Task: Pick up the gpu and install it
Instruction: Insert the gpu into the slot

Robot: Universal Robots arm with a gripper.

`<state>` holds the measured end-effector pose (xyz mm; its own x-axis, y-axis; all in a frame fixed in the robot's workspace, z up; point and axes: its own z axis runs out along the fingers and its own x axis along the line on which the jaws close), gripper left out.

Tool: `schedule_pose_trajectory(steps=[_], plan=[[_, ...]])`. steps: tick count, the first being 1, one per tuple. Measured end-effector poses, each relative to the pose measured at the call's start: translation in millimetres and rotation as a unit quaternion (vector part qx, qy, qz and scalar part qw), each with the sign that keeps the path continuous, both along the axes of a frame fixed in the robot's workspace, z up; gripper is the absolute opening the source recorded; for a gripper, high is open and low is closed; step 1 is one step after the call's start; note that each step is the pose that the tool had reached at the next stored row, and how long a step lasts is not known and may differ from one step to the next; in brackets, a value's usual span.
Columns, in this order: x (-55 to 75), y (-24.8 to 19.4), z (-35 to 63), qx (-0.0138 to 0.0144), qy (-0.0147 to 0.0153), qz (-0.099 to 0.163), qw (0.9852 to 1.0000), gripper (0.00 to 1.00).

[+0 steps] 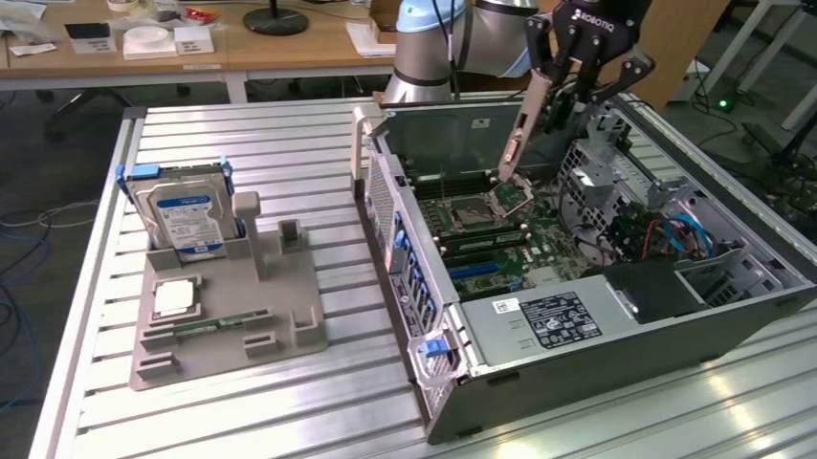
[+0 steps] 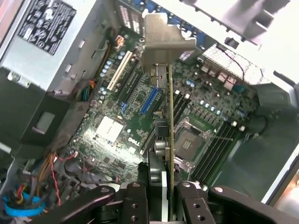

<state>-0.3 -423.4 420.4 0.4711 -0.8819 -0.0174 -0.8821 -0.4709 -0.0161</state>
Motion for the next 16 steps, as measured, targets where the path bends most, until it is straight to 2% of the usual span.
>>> schedule_pose_trajectory(steps=[4,8,13,16], plan=[[0.0,0.0,-1.9,0.0,0.0,-0.036,0.9994,0.28],[-0.2,0.2,-7.0,-0.0007,-0.0005,-0.071,0.9975,0.28],[-1.3,1.4,-16.0,-0.0024,-0.0006,-0.09,0.996,0.28],[-1.3,1.6,-21.5,-0.003,-0.0006,-0.114,0.9935,0.28]])
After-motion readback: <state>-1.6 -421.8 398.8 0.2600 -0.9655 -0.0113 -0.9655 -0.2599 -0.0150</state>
